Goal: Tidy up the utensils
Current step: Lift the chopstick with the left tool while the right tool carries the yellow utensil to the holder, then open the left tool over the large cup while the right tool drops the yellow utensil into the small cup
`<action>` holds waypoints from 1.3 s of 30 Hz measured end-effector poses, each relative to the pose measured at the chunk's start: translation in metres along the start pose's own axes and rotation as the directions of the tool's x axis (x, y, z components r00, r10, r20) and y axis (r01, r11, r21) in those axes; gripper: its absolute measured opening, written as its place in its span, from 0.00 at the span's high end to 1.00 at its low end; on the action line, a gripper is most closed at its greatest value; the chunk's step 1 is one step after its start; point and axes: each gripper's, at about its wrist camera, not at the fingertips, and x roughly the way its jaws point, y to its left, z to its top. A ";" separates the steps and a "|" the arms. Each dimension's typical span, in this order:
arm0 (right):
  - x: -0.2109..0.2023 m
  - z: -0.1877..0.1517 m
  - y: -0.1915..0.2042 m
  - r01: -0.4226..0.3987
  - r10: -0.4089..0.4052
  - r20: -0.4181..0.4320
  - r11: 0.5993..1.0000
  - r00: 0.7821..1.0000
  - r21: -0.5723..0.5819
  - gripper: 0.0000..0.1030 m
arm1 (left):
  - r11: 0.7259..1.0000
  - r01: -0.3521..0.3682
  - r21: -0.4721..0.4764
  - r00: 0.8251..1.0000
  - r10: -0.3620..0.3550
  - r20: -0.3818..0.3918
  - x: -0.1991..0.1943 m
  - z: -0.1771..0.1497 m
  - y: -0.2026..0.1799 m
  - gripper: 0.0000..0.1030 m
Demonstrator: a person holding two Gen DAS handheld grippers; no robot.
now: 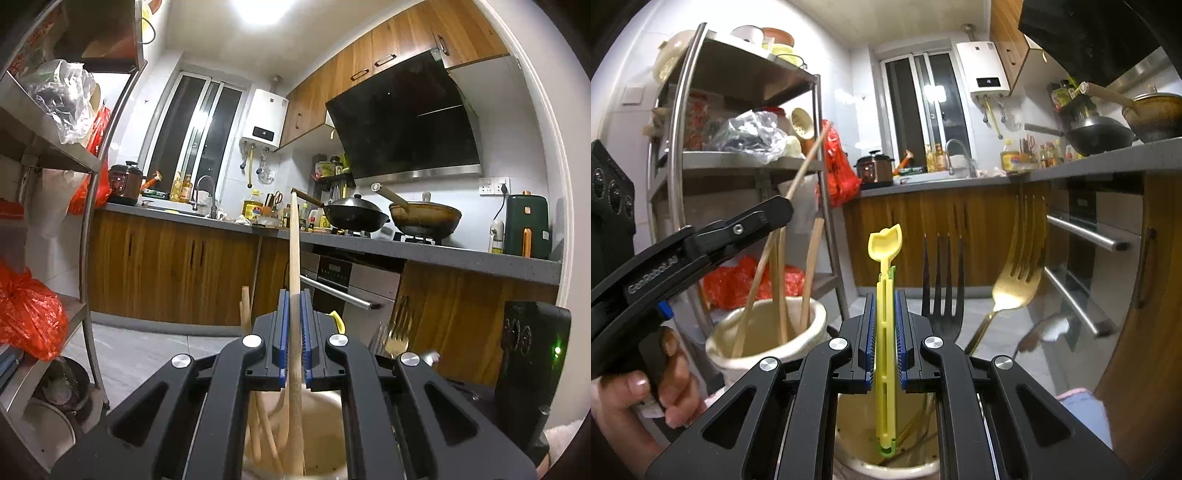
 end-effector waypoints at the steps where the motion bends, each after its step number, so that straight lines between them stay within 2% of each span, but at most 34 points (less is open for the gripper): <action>1: -0.003 -0.001 0.000 0.000 0.000 -0.003 1.000 1.000 -0.003 0.90 | 1.000 0.004 0.000 1.000 -0.004 -0.007 -0.003 -0.001 0.000 0.94; 10: -0.012 -0.011 -0.004 -0.013 0.014 -0.085 1.000 0.996 0.014 0.90 | 0.999 -0.004 0.039 0.994 0.008 -0.105 -0.020 -0.017 -0.005 0.94; 21: -0.013 -0.013 -0.005 -0.011 0.015 -0.120 0.999 0.993 0.031 0.89 | 1.000 -0.013 0.018 0.989 0.016 -0.150 -0.016 -0.024 0.002 0.94; 23: -0.013 -0.012 -0.005 -0.014 0.018 -0.122 0.999 0.992 0.034 0.86 | 1.000 -0.012 0.018 0.989 0.014 -0.150 -0.016 -0.024 0.002 0.94; 29: -0.029 -0.010 -0.004 -0.018 0.023 -0.107 0.999 0.994 0.044 0.69 | 0.999 -0.018 0.028 0.987 0.022 -0.157 -0.020 -0.023 -0.001 0.92; 35: -0.059 -0.008 -0.001 -0.009 0.012 -0.088 0.999 0.996 0.038 0.43 | 0.997 -0.055 0.050 0.985 0.062 -0.162 -0.037 -0.022 -0.004 0.67; 36: -0.065 -0.009 -0.002 -0.006 0.010 -0.090 0.999 0.996 0.042 0.37 | 0.997 -0.064 0.052 0.984 0.072 -0.166 -0.040 -0.022 -0.005 0.59; 37: -0.070 -0.010 -0.003 -0.003 0.006 -0.087 0.999 0.996 0.045 0.30 | 0.995 -0.084 0.059 0.982 0.093 -0.165 -0.044 -0.021 -0.006 0.48; 39: -0.079 -0.010 -0.004 0.007 -0.002 -0.081 0.999 0.997 0.050 0.19 | 0.990 -0.115 0.081 0.980 0.127 -0.155 -0.054 -0.021 -0.009 0.35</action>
